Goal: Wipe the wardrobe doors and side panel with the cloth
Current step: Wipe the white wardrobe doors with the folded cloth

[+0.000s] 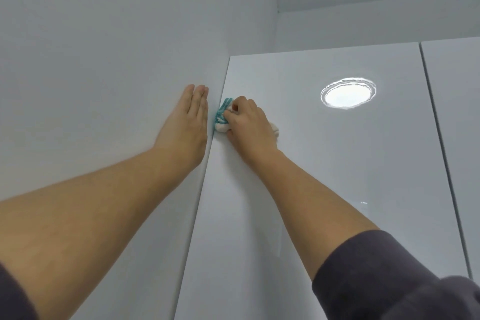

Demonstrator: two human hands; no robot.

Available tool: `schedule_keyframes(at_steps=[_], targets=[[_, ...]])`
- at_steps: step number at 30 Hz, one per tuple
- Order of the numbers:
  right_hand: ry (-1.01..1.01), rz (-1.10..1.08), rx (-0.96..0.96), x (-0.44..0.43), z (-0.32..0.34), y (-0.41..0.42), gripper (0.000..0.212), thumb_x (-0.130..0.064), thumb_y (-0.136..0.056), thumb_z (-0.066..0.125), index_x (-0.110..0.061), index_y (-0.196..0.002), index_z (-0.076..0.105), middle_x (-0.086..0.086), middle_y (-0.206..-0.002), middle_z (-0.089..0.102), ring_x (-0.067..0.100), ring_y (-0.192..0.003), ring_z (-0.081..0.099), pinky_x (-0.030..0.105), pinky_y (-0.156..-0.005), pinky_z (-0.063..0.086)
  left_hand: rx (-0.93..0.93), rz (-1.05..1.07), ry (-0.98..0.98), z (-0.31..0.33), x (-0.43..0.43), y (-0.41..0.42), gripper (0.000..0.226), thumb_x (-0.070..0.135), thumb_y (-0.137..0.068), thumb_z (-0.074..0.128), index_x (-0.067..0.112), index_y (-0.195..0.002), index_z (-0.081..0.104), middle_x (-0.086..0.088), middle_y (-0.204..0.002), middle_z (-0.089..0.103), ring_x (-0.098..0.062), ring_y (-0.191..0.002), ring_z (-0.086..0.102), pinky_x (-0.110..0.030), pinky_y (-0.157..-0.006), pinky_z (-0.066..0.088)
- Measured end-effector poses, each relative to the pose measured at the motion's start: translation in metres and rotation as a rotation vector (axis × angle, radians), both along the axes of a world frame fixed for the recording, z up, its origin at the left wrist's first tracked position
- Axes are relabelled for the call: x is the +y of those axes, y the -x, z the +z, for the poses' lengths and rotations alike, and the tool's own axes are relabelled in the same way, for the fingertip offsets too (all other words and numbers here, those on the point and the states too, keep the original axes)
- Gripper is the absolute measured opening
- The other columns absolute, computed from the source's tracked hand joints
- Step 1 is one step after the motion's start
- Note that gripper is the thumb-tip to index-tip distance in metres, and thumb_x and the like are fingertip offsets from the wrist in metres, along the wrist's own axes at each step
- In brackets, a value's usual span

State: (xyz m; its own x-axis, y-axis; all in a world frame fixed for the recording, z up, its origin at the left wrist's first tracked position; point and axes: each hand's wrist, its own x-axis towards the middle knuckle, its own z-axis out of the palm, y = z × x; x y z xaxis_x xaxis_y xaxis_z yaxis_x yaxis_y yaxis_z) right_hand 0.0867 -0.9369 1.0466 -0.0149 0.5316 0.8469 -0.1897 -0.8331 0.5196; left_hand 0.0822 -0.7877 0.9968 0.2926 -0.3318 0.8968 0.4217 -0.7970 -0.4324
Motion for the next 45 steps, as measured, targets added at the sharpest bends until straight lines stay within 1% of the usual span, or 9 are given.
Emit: schedule_keyframes(at_steps=[10,17,20,24,28,32,35,38,45], targets=[[0.295,-0.035,0.270,-0.017,-0.022,0.010,0.019,0.003,-0.066,0.071,-0.006,-0.084,0.073,0.012,-0.087,0.059,0.030,-0.073,0.054,0.037,-0.060,0.047,0.008,0.002,-0.014,-0.001,0.003,0.006,0.065,0.030,-0.100,0.009,-0.014,-0.145,-0.006,-0.034,-0.155,-0.007,-0.045,-0.146,-0.006,-0.054,-0.119,-0.002],[0.275,-0.081,0.293,-0.050,-0.024,0.044,0.030,0.000,-0.071,0.070,-0.012,-0.098,0.073,0.012,-0.099,0.062,0.032,-0.076,0.055,0.039,-0.064,0.050,-0.010,-0.009,-0.035,-0.002,0.004,0.004,0.062,0.025,-0.100,0.010,-0.015,-0.145,-0.004,-0.035,-0.154,-0.006,-0.045,-0.146,-0.003,-0.054,-0.119,-0.001],[0.237,-0.111,0.291,-0.069,-0.025,0.072,0.033,-0.002,-0.072,0.068,-0.014,-0.103,0.072,0.010,-0.102,0.062,0.032,-0.077,0.054,0.037,-0.065,0.049,-0.035,-0.010,-0.048,-0.003,0.006,0.004,0.062,0.023,-0.099,0.010,-0.016,-0.145,-0.003,-0.034,-0.155,-0.004,-0.045,-0.146,-0.001,-0.054,-0.119,0.000],[0.166,-0.144,0.269,-0.101,-0.029,0.114,0.037,-0.013,-0.080,0.046,-0.015,-0.107,0.071,0.009,-0.105,0.061,0.031,-0.080,0.054,0.038,-0.067,0.048,-0.060,-0.013,-0.051,-0.011,0.004,0.004,0.061,0.021,-0.097,0.009,-0.016,-0.145,0.000,-0.034,-0.155,0.000,-0.045,-0.146,0.003,-0.055,-0.119,0.003],[0.101,-0.171,0.215,-0.127,-0.034,0.149,0.038,-0.001,-0.072,0.061,-0.012,-0.108,0.070,0.012,-0.106,0.060,0.034,-0.079,0.054,0.043,-0.068,0.049,-0.037,-0.005,-0.043,-0.018,0.001,0.008,0.061,0.021,-0.096,0.009,-0.014,-0.146,0.002,-0.032,-0.156,0.001,-0.043,-0.146,0.003,-0.055,-0.119,0.003],[0.042,-0.228,0.184,-0.140,-0.042,0.175,0.036,-0.014,-0.078,0.045,-0.010,-0.104,0.069,0.013,-0.104,0.060,0.033,-0.075,0.052,0.040,-0.063,0.048,0.008,-0.020,-0.039,-0.025,-0.006,0.014,0.061,0.021,-0.097,0.008,-0.014,-0.146,0.001,-0.032,-0.156,-0.001,-0.043,-0.147,0.002,-0.054,-0.119,0.002],[-0.016,-0.264,0.146,-0.148,-0.047,0.193,0.029,-0.009,-0.076,0.052,-0.006,-0.101,0.066,0.014,-0.104,0.060,0.035,-0.075,0.053,0.039,-0.058,0.048,0.027,-0.021,-0.067,-0.034,-0.013,0.015,0.061,0.022,-0.098,0.011,-0.013,-0.146,0.001,-0.031,-0.156,0.000,-0.042,-0.147,0.002,-0.055,-0.119,0.002],[-0.154,-0.311,0.085,-0.156,-0.055,0.210,0.028,-0.003,-0.072,0.064,-0.004,-0.101,0.062,0.013,-0.106,0.057,0.035,-0.082,0.054,0.036,-0.054,0.046,0.046,0.003,-0.072,-0.046,-0.012,0.011,0.061,0.023,-0.098,0.012,-0.012,-0.147,0.002,-0.031,-0.156,0.000,-0.043,-0.147,0.001,-0.057,-0.118,0.000],[-0.474,-0.298,-0.147,-0.169,-0.080,0.224,0.027,-0.008,-0.077,0.060,-0.004,-0.103,0.056,0.015,-0.107,0.050,0.031,-0.086,0.049,0.030,-0.051,0.033,0.065,0.031,-0.126,-0.059,-0.004,0.007,0.062,0.023,-0.098,0.010,-0.015,-0.145,-0.002,-0.034,-0.155,-0.004,-0.044,-0.146,-0.001,-0.058,-0.116,-0.002]])
